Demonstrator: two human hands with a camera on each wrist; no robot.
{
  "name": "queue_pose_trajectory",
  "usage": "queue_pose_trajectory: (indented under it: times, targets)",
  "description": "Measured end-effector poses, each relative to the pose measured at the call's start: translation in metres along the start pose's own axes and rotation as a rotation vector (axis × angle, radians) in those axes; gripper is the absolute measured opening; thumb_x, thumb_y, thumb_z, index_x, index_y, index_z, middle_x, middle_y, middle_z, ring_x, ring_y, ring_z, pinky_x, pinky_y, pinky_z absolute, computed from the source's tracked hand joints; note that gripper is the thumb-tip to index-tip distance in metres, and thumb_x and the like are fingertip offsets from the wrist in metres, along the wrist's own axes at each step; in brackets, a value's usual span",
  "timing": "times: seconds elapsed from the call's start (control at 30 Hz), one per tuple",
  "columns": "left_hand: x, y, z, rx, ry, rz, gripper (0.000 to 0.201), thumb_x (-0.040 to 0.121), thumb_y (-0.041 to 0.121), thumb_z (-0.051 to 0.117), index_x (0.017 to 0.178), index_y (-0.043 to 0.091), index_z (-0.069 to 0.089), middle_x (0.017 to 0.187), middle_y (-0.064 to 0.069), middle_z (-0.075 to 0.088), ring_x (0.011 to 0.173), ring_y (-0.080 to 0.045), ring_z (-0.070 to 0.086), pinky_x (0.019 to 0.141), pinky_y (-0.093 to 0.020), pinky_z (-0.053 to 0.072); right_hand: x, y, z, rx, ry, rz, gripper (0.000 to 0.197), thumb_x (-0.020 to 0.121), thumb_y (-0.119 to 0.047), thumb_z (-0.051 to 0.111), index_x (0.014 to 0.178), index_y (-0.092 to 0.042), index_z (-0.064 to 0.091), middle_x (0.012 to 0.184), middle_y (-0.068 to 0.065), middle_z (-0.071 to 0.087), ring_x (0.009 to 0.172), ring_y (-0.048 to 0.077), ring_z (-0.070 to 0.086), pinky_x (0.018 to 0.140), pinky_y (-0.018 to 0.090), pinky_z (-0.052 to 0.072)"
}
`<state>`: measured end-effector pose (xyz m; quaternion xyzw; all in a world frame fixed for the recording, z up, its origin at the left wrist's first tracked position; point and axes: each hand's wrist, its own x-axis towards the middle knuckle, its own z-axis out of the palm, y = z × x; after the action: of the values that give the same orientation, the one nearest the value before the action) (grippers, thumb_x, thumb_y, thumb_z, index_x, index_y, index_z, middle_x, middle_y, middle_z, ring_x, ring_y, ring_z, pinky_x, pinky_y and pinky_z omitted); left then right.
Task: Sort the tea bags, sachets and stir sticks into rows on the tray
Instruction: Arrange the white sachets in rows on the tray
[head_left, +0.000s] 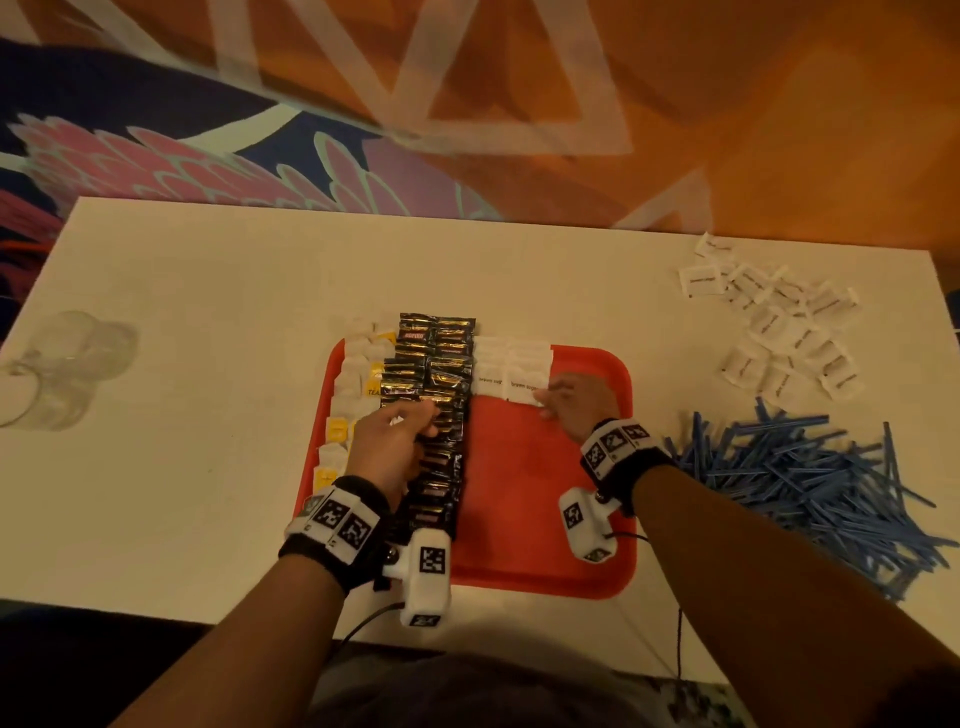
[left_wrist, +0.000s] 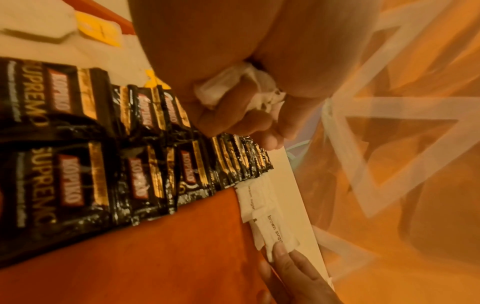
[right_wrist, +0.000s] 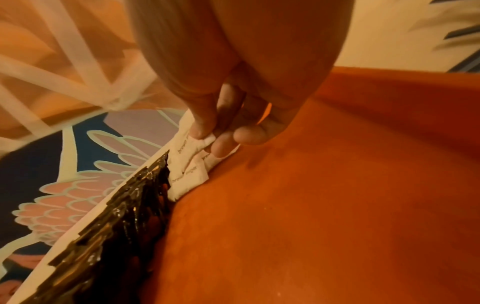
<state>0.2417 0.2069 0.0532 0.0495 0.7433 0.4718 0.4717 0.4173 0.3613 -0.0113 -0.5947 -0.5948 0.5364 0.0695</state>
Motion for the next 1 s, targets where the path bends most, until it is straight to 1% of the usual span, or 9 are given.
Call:
queue_pose_trajectory:
  times: [0.1,0.13,0.23,0.3,0.43,0.57,0.73,0.83,1.0]
  targets:
    - [0.005,-0.002,-0.007,0.003,0.002,-0.008,0.017,0.097,0.027,0.063,0.099,0.011,0.07,0.078,0.0,0.062,0.046,-0.004,0.05,0.039,-0.019,0.035,0.017,0.001,0.007,-0.144,0.015,0.043,0.03,0.089,-0.027,0.069,0.113,-0.009,0.069,0.095,0.005,0.073,0.085,0.014,0.069,0.082,0.027,0.056]
    - [0.006,-0.003,-0.009,0.005,0.005,-0.008,0.018,0.097,0.027,0.062,0.099,0.011,0.07,0.077,0.001,0.062,0.048,-0.006,0.049,0.041,-0.019,0.035,0.02,0.002,0.009,-0.224,0.028,0.055,0.029,0.09,-0.031,0.068,0.11,-0.011,0.07,0.1,0.004,0.073,0.09,0.017,0.068,0.083,0.03,0.055]
    - [0.011,-0.004,-0.013,0.005,0.013,-0.016,0.018,0.097,0.029,0.063,0.096,0.012,0.072,0.075,0.002,0.062,0.052,-0.008,0.047,0.044,-0.022,0.034,0.023,0.001,0.012,-0.341,0.091,0.092,0.018,0.09,-0.035,0.067,0.089,-0.018,0.064,0.09,-0.001,0.065,0.076,0.012,0.056,0.054,0.019,0.038]
    - [0.013,-0.005,-0.014,0.003,0.017,-0.019,0.018,0.096,0.029,0.063,0.094,0.013,0.072,0.074,0.003,0.062,0.052,-0.009,0.046,0.044,-0.022,0.034,0.022,0.001,0.014,-0.312,0.148,0.091,0.019,0.087,-0.033,0.07,0.082,-0.021,0.056,0.079,-0.005,0.059,0.071,0.011,0.053,0.048,0.018,0.03]
    - [0.016,-0.005,-0.014,-0.002,0.024,-0.03,0.017,0.096,0.027,0.063,0.094,0.012,0.071,0.072,0.003,0.062,0.051,-0.009,0.046,0.044,-0.022,0.033,0.017,0.001,0.016,-0.241,0.235,-0.027,0.022,0.084,-0.024,0.074,0.09,-0.019,0.053,0.082,-0.003,0.058,0.072,0.011,0.055,0.055,0.021,0.037]
    - [0.016,-0.004,-0.013,-0.005,0.015,-0.042,0.017,0.097,0.028,0.062,0.093,0.013,0.07,0.071,0.004,0.061,0.05,-0.008,0.044,0.042,-0.021,0.033,0.015,-0.004,0.026,-0.347,0.172,-0.266,0.015,0.087,-0.012,0.066,0.099,-0.017,0.059,0.095,0.0,0.055,0.093,0.02,0.055,0.078,0.028,0.046]
    - [0.018,-0.005,-0.013,-0.031,-0.029,-0.069,0.02,0.098,0.03,0.06,0.096,0.012,0.067,0.073,0.001,0.061,0.054,-0.01,0.045,0.041,-0.021,0.031,0.019,-0.005,0.032,-0.47,0.068,-0.281,0.028,0.09,-0.016,0.064,0.117,-0.023,0.062,0.115,0.003,0.051,0.114,0.021,0.047,0.091,0.022,0.03]
    - [0.016,-0.004,-0.012,-0.066,-0.066,-0.087,0.022,0.098,0.032,0.06,0.097,0.011,0.065,0.073,0.0,0.061,0.053,-0.01,0.045,0.04,-0.02,0.03,0.014,-0.007,0.027,-0.39,0.058,-0.245,0.032,0.089,-0.02,0.066,0.12,-0.025,0.063,0.123,0.004,0.048,0.119,0.021,0.045,0.098,0.026,0.033]
    - [0.012,0.004,0.0,-0.139,-0.153,-0.141,0.03,0.098,0.039,0.057,0.094,0.009,0.059,0.071,-0.004,0.058,0.045,-0.009,0.044,0.033,-0.017,0.026,-0.004,-0.017,0.018,-0.272,0.112,-0.268,0.025,0.085,-0.025,0.072,0.11,-0.028,0.065,0.101,-0.004,0.058,0.09,0.01,0.055,0.083,0.026,0.048]
